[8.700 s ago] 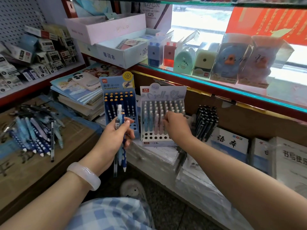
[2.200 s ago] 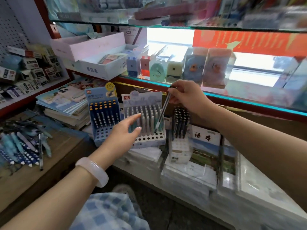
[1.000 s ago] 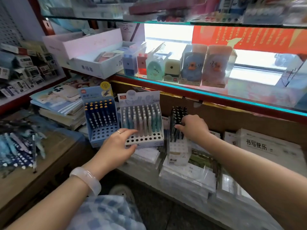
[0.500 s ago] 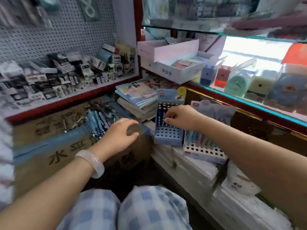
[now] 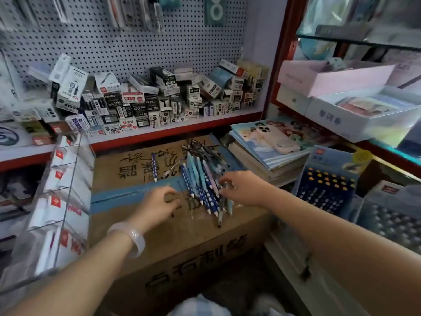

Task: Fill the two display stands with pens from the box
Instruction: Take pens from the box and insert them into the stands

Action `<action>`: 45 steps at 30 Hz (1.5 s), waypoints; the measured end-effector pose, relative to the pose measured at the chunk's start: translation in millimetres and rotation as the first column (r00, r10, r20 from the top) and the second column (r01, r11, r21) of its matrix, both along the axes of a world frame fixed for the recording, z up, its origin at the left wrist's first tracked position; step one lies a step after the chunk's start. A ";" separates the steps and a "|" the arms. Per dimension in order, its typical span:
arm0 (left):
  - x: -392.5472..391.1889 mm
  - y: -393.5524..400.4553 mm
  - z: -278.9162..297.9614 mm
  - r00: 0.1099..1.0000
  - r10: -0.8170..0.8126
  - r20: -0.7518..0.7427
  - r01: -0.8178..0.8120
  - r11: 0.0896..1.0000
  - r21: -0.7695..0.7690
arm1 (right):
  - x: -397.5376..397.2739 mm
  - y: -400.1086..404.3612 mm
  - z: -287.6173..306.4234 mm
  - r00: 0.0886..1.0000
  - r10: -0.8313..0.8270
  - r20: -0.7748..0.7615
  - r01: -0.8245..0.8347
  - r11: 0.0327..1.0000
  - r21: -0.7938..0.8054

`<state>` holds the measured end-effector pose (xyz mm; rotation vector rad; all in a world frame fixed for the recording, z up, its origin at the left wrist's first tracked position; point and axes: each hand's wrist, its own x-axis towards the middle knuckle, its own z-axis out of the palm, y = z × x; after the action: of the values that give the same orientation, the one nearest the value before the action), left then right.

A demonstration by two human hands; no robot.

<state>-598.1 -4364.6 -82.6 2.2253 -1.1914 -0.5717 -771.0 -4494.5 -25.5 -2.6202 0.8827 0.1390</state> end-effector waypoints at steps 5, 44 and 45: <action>35.5 -24.7 -11.6 0.984 0.152 0.094 -0.152 0.988 0.000 | 23.3 -20.8 -24.6 0.998 -0.022 0.062 0.021 0.999 0.024; 5.5 -121.8 -20.7 0.949 0.268 0.165 -0.309 0.891 0.332 | 9.6 -35.2 -106.7 0.946 -0.224 0.234 0.164 0.954 0.250; 9.8 -125.0 -19.0 0.953 0.270 0.141 -0.302 0.889 0.343 | 8.3 -36.1 -105.8 0.942 -0.232 0.244 0.166 0.951 0.262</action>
<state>-588.3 -4489.6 -101.7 2.7034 -0.8200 -0.6125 -762.7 -4530.6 -131.3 -2.2439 0.9621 -0.1576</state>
